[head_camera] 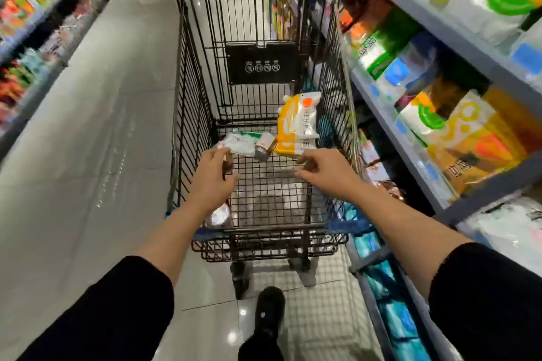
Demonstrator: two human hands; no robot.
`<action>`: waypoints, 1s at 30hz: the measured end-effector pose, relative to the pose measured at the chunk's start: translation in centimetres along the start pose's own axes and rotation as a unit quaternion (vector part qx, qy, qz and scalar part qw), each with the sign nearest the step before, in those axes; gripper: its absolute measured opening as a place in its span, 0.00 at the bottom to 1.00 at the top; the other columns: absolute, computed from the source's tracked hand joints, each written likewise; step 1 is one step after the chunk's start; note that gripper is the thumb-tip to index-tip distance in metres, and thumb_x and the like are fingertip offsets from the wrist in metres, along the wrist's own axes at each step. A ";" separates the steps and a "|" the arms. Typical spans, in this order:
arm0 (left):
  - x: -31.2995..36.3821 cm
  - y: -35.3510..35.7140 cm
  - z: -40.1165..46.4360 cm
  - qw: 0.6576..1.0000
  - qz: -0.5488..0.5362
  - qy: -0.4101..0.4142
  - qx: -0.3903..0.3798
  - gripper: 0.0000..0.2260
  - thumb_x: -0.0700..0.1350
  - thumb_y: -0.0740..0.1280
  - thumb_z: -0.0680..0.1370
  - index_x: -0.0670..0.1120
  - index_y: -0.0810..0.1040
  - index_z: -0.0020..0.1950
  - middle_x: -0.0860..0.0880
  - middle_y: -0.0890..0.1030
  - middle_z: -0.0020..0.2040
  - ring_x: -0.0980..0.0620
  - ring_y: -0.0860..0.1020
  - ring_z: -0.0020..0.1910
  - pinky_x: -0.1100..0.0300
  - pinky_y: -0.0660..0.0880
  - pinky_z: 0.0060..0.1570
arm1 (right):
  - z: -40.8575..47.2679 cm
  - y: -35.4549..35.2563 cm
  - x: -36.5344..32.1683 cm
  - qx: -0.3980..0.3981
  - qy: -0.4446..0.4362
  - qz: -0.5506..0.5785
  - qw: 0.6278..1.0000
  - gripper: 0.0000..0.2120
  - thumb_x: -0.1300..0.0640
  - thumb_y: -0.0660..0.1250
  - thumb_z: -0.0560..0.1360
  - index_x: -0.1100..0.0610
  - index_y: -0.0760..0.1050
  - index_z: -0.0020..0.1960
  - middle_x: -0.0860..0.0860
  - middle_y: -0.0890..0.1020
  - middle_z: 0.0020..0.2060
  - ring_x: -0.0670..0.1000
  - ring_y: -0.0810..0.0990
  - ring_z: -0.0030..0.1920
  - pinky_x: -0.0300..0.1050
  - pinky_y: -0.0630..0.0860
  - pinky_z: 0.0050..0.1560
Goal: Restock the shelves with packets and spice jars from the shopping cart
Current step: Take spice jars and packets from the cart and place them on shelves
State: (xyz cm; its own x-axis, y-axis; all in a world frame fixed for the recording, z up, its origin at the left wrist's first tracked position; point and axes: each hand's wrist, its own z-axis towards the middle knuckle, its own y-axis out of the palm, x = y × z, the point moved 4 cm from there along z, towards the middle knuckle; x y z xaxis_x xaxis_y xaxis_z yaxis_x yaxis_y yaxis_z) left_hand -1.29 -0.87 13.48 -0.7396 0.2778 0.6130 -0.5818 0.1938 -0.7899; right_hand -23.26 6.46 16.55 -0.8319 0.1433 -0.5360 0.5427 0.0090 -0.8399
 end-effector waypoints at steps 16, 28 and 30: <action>-10.5 14.9 16.9 0.982 0.015 -0.190 -0.018 0.36 0.45 0.70 0.76 0.44 0.54 0.78 0.42 0.57 0.77 0.43 0.58 0.75 0.53 0.58 0.72 | 25.9 15.1 12.0 -0.096 0.086 -0.146 0.981 0.16 0.62 0.67 0.73 0.58 0.72 0.60 0.56 0.76 0.57 0.59 0.76 0.57 0.47 0.73 0.47; -16.2 21.8 17.8 0.964 -0.017 -0.254 0.072 0.36 0.38 0.71 0.73 0.39 0.57 0.77 0.38 0.57 0.77 0.41 0.54 0.76 0.60 0.45 0.72 | 34.8 23.9 14.8 -0.089 -0.214 -0.326 0.917 0.34 0.67 0.66 0.72 0.59 0.58 0.75 0.58 0.62 0.74 0.61 0.56 0.75 0.60 0.52 0.72; -16.4 22.1 17.6 0.962 -0.016 -0.261 0.081 0.35 0.39 0.71 0.74 0.39 0.58 0.77 0.38 0.59 0.76 0.40 0.56 0.76 0.58 0.48 0.73 | 35.3 24.8 15.2 -0.086 -0.227 -0.343 0.908 0.33 0.63 0.75 0.65 0.57 0.69 0.69 0.57 0.73 0.67 0.61 0.68 0.69 0.60 0.63 0.68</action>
State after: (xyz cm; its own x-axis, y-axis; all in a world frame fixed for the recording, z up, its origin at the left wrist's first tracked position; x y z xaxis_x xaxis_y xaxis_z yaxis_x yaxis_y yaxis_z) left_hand -7.94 -17.67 -13.67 -0.7650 -0.2437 0.5961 -0.6209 0.0333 -0.7832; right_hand -26.46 -26.09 -15.45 -0.9219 -0.3758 0.0940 -0.1423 0.1028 -0.9845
